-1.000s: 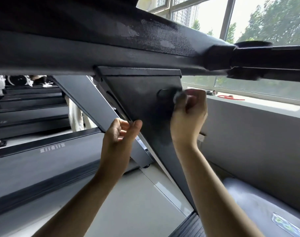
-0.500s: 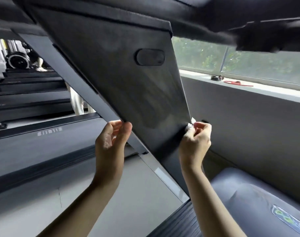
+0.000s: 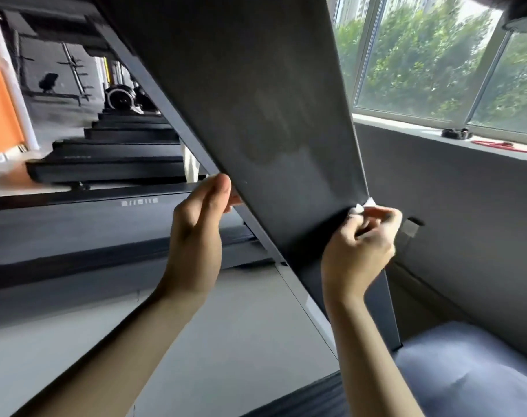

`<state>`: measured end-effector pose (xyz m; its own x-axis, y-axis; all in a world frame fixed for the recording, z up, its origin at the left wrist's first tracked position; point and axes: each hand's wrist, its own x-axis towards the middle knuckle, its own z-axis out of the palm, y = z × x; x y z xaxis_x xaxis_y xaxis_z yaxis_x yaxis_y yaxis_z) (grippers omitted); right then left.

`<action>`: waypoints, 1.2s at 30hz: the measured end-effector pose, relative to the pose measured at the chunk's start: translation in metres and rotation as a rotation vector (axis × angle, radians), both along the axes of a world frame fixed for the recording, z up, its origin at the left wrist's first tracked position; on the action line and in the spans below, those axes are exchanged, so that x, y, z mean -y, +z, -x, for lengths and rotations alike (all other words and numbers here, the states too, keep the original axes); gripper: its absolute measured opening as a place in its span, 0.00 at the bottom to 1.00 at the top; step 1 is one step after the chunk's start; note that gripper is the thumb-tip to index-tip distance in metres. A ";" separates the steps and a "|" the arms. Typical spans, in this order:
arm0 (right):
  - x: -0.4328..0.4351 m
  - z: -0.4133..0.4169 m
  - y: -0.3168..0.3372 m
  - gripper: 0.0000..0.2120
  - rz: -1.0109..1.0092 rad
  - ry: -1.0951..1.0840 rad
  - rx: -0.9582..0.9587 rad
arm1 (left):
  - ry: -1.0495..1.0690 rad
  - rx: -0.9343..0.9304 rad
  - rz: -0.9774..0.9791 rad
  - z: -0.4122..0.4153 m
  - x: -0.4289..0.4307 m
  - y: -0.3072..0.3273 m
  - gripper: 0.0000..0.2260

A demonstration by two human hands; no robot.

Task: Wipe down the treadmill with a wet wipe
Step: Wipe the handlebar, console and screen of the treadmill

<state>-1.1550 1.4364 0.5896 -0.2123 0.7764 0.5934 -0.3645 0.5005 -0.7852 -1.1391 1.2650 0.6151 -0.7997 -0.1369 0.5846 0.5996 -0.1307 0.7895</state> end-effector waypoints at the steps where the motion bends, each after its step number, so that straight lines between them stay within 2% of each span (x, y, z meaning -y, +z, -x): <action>1: 0.013 -0.001 0.025 0.03 -0.089 0.023 -0.083 | 0.011 0.017 -0.002 0.001 0.002 -0.001 0.16; 3: 0.040 -0.005 0.066 0.05 -0.279 0.091 -0.224 | -0.002 0.033 -0.002 0.003 0.005 -0.001 0.18; 6: 0.054 -0.002 0.065 0.06 -0.416 0.094 -0.274 | -0.026 0.041 -0.030 0.003 0.008 0.001 0.20; 8: 0.034 0.009 0.024 0.04 -0.335 0.038 -0.207 | -0.037 0.036 -0.031 0.001 0.006 0.007 0.19; 11: 0.003 0.012 -0.041 0.05 0.028 0.047 0.012 | -0.026 0.047 -0.058 0.001 0.005 0.008 0.18; 13: 0.000 0.006 -0.051 0.04 0.201 0.073 0.130 | -0.025 0.068 -0.082 0.003 0.003 0.004 0.17; 14: 0.005 0.003 -0.041 0.03 0.199 0.071 0.141 | -0.043 0.076 -0.083 0.004 0.002 0.001 0.17; 17: 0.044 -0.011 0.025 0.06 -0.066 0.086 0.033 | -0.126 0.100 -0.064 0.004 0.001 -0.004 0.22; 19: 0.077 -0.023 0.069 0.08 -0.295 0.157 -0.065 | -0.171 0.113 -0.067 0.003 0.002 -0.004 0.22; 21: 0.098 -0.026 0.083 0.06 -0.464 0.185 -0.162 | -0.212 0.125 -0.080 0.001 0.006 -0.002 0.23; 22: 0.097 -0.021 0.075 0.03 -0.484 0.158 -0.194 | -0.226 0.133 -0.078 0.001 0.008 -0.001 0.26; 24: 0.075 -0.006 0.036 0.02 -0.391 0.083 -0.161 | -0.237 0.135 -0.039 0.002 0.013 0.001 0.32; 27: 0.029 0.000 -0.049 0.11 0.086 0.091 0.159 | -0.248 0.152 0.061 0.002 0.013 0.005 0.34; 28: 0.027 -0.002 -0.068 0.11 0.187 0.118 0.245 | -0.242 0.148 0.064 -0.001 0.017 0.003 0.33; 30: 0.034 -0.008 -0.063 0.03 0.259 0.149 0.274 | -0.249 0.139 0.069 -0.003 0.018 0.003 0.32; 31: 0.044 -0.011 -0.045 0.02 0.206 0.147 0.217 | -0.249 0.141 0.073 -0.004 0.018 0.005 0.32; 34: 0.084 -0.025 0.033 0.01 -0.123 0.245 -0.016 | -0.252 0.134 0.060 -0.009 0.018 0.009 0.31; 36: 0.109 -0.037 0.069 0.08 -0.352 0.329 -0.123 | -0.281 0.127 -0.004 -0.014 0.017 0.010 0.25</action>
<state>-1.1179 1.3271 0.6590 -0.3244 0.4276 0.8438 -0.6270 0.5707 -0.5302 -1.1254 1.2479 0.6250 -0.8734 0.0977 0.4771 0.4357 -0.2809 0.8551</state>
